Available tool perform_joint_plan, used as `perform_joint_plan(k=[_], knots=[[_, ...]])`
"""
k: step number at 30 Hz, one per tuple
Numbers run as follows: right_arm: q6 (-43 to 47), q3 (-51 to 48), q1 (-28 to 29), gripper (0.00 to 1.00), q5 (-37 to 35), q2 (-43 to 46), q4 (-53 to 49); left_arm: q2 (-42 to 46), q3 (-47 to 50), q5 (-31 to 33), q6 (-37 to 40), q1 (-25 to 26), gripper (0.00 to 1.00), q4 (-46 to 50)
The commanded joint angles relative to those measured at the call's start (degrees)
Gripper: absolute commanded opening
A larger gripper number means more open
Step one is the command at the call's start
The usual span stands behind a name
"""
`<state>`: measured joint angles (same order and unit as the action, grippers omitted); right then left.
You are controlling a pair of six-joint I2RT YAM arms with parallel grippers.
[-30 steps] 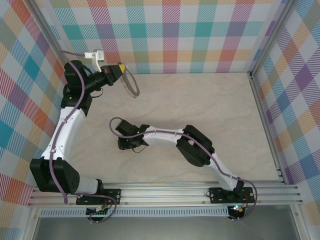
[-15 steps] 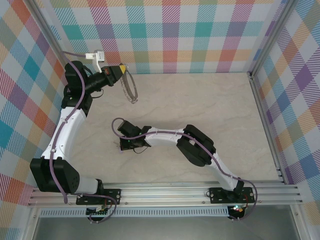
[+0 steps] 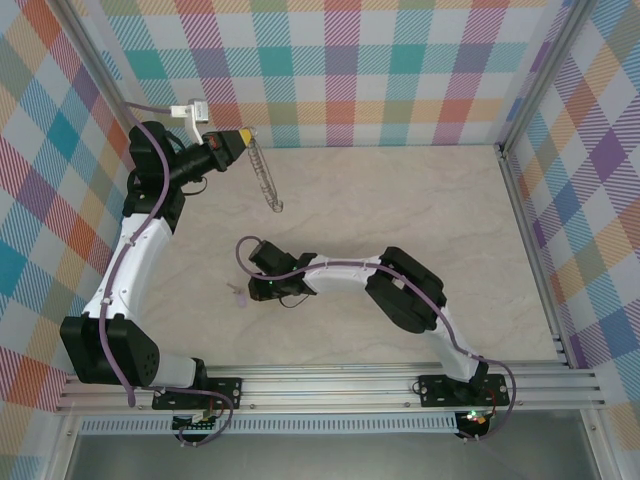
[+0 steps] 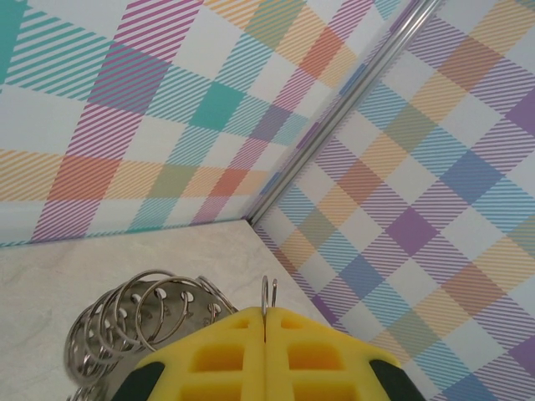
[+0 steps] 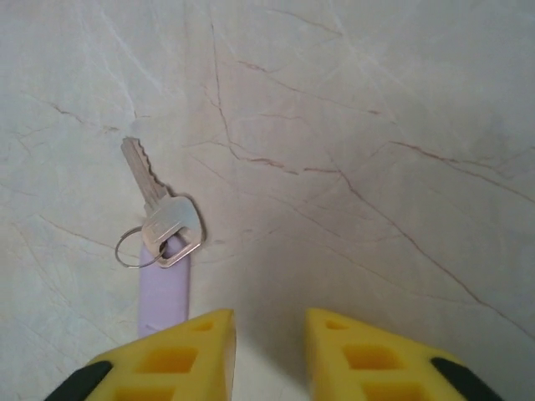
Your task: Put the keys on the keyring
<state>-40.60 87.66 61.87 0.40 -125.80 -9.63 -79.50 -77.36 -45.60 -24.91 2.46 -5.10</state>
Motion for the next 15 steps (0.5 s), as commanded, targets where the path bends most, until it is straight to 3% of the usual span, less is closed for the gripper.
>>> perform_joint_plan(k=[1,5,15], knots=[[7.2,1.6,0.4,0.35,1.5,2.2,-0.4,-1.2,-1.7,-0.7,-0.4,-0.9,0.0,-2.6],[14.5,3.1,0.9,0.39,2.7,1.6,-1.5,-2.7,-4.0,-0.6,0.8,-1.0,0.0,-0.7],[29.7,6.7,2.4,0.38,4.2,-0.2,-4.6,-5.8,-9.0,-1.1,2.1,-1.0,0.0,2.0]])
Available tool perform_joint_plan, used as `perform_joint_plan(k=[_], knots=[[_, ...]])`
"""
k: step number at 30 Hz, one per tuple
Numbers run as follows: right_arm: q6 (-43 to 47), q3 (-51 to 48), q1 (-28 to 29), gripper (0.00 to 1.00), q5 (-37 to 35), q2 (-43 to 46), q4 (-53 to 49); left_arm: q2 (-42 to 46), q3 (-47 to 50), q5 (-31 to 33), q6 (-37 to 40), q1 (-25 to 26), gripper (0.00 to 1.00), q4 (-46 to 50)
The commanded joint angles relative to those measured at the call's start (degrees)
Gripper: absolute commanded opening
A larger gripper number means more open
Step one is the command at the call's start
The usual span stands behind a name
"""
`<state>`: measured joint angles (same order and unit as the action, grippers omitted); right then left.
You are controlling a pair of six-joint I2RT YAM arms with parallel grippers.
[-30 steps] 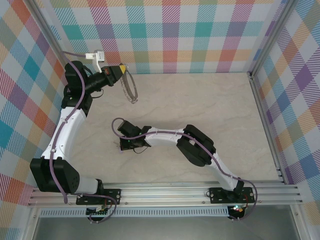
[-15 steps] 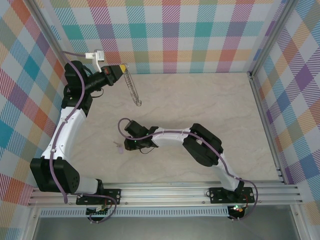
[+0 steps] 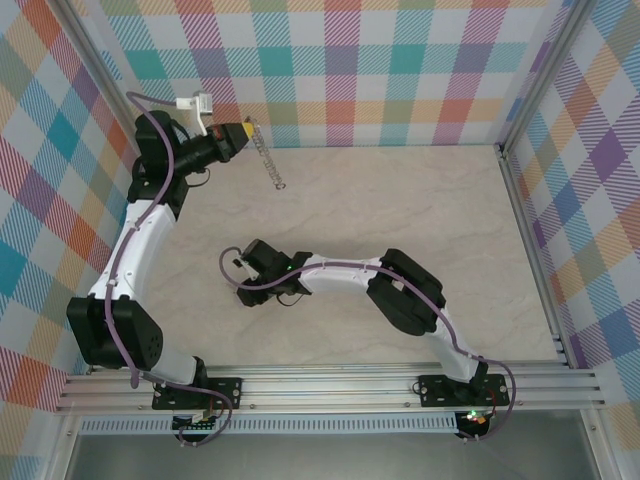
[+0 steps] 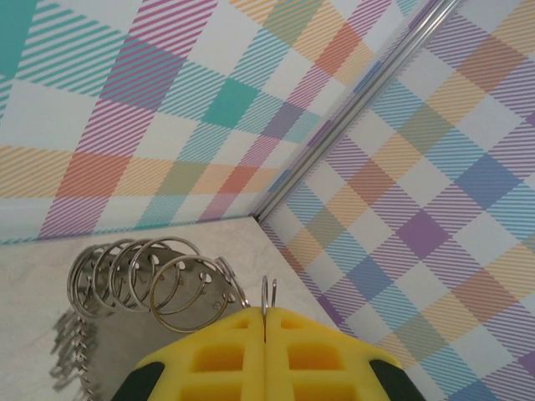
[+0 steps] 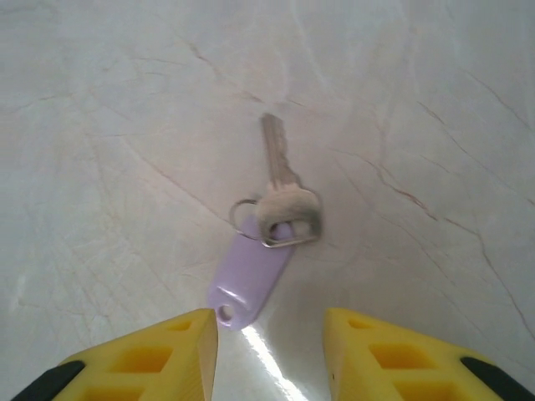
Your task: Put the keys on the keyring
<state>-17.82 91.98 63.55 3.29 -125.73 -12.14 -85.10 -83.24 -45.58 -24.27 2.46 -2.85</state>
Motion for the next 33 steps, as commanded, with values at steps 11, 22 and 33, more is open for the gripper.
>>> perform_joint_plan(k=[11,22,33], knots=[[11.9,10.0,1.4,0.38,1.3,-5.0,-6.7,-1.5,-4.1,-1.5,1.7,-1.5,0.0,0.1],[13.2,14.3,2.2,0.39,1.1,-8.6,-10.2,-1.6,-4.2,-2.1,1.6,-1.8,0.0,-0.2],[13.2,18.4,2.2,0.36,0.6,-11.5,-11.9,-1.4,-3.8,-2.4,1.4,-2.1,0.0,-0.6]])
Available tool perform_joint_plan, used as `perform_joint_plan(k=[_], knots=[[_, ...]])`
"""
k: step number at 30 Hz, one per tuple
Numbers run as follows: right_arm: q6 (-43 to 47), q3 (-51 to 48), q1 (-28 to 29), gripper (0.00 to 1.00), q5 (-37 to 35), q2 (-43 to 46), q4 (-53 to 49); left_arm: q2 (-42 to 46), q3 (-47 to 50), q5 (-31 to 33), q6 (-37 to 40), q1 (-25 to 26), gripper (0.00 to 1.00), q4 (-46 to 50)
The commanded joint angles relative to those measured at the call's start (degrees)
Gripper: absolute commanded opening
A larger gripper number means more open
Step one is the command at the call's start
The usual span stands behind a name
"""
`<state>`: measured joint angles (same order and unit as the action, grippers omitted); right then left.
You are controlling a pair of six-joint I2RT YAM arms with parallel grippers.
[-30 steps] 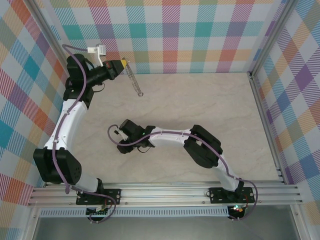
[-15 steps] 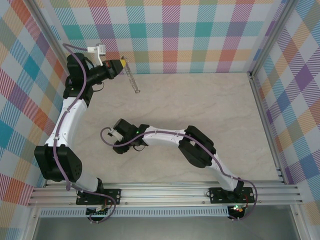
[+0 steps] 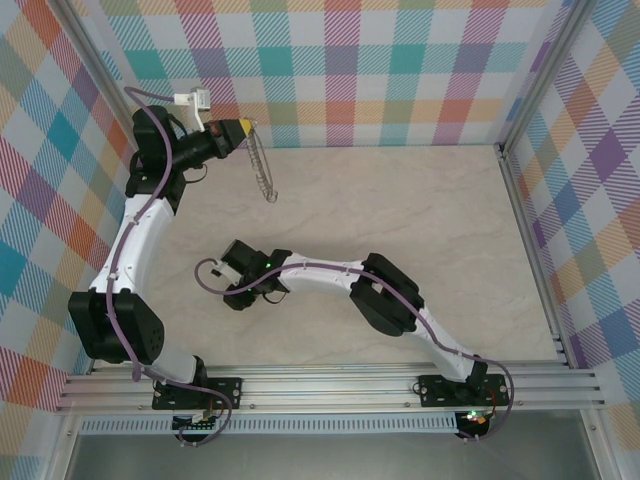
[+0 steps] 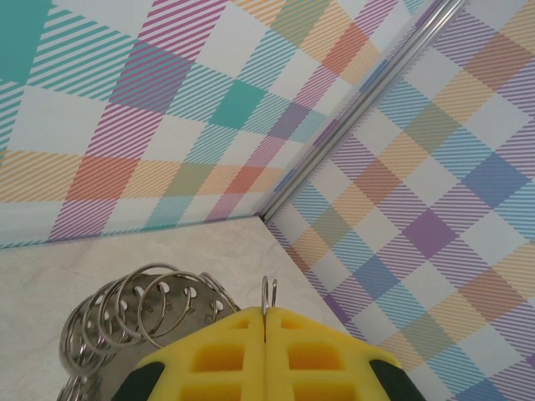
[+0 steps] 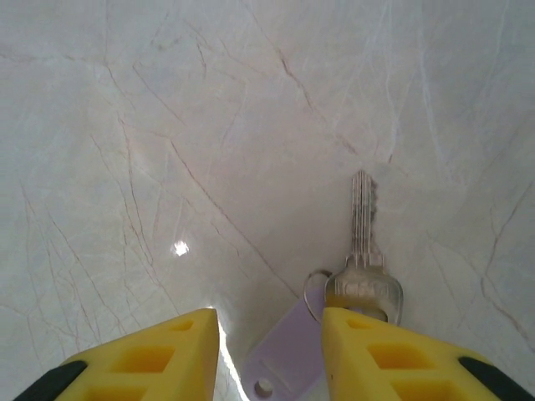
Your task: Put the keys on the keyring
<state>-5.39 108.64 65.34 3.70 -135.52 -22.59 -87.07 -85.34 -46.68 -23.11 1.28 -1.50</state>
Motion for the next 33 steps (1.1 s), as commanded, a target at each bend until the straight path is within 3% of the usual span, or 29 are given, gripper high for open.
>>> perform_joint_plan(k=[1,11,19,33], knots=[[0.6,1.8,0.4,0.35,0.1,-1.9,-1.5,0.6,-1.6,-1.4,0.3,-1.0,0.0,-2.0],[0.2,2.8,0.2,0.29,-0.1,-3.2,-1.7,0.5,-1.2,-1.6,0.0,-0.9,0.0,-2.6],[-0.8,1.2,-0.4,0.0,-1.1,-1.7,-1.0,0.6,-0.5,-1.9,-0.1,-1.0,0.0,-2.9],[-8.2,-25.8,-5.7,0.0,-2.7,21.5,12.5,1.0,0.6,-4.0,-1.2,-1.0,0.0,-4.3]])
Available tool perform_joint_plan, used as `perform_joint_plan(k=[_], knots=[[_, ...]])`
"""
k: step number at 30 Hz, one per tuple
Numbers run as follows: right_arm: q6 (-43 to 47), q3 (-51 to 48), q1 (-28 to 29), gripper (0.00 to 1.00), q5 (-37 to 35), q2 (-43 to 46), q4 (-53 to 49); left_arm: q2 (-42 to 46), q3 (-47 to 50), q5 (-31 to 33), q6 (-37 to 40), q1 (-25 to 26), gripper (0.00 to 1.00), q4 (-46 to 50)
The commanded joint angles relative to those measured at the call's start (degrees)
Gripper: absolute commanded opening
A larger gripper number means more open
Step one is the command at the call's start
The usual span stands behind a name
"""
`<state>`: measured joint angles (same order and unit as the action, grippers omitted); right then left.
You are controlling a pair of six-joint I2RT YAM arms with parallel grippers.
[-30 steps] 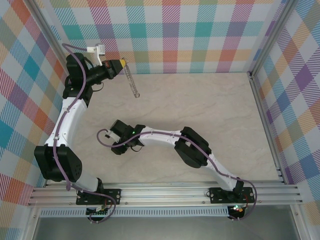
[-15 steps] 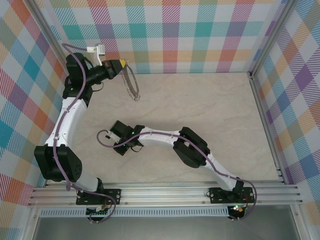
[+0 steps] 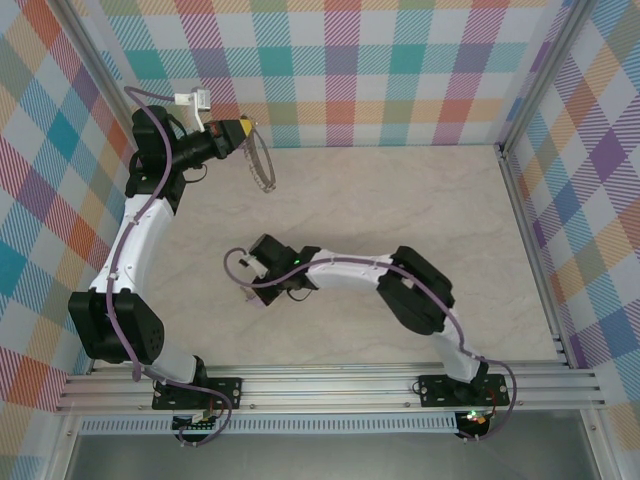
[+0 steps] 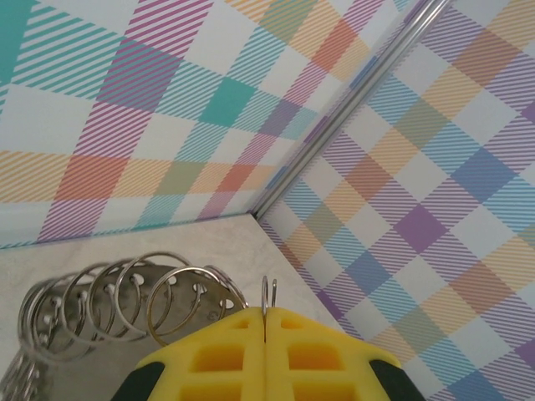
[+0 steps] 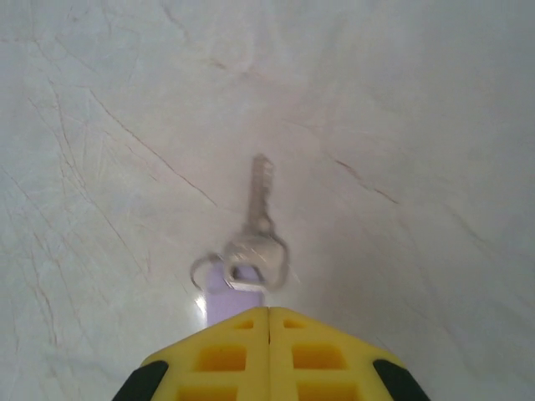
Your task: Put the keys on the keyring
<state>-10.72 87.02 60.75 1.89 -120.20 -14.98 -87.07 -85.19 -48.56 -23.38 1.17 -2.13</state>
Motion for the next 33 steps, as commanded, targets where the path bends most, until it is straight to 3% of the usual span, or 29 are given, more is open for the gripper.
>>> perform_joint_plan(k=[1,5,8,12,15,25,33], knots=[[-3.5,-6.4,-1.6,0.0,-1.2,8.0,5.5,1.0,0.7,-2.3,-1.0,-0.8,0.0,-3.6],[-5.8,-14.6,-3.8,0.0,-1.0,14.1,9.8,1.9,1.4,-2.8,0.2,-0.4,0.0,-2.4],[-4.9,-14.5,-3.8,0.0,1.3,14.2,8.5,3.0,2.9,-2.2,0.4,-0.2,0.0,-2.8],[-2.3,-10.3,-2.1,0.29,2.9,10.8,5.3,3.6,3.5,-1.0,1.7,-0.1,0.0,-1.2],[0.5,-4.3,-0.2,0.36,2.9,6.5,1.3,3.1,3.2,0.1,3.0,-0.3,0.0,0.4],[5.5,10.6,3.3,0.36,2.1,-6.6,-7.4,-0.6,0.0,1.0,2.7,-1.5,0.0,1.1],[5.8,15.3,3.4,0.32,2.3,-10.9,-9.8,-1.3,-0.5,0.9,2.2,-1.7,0.0,0.1]])
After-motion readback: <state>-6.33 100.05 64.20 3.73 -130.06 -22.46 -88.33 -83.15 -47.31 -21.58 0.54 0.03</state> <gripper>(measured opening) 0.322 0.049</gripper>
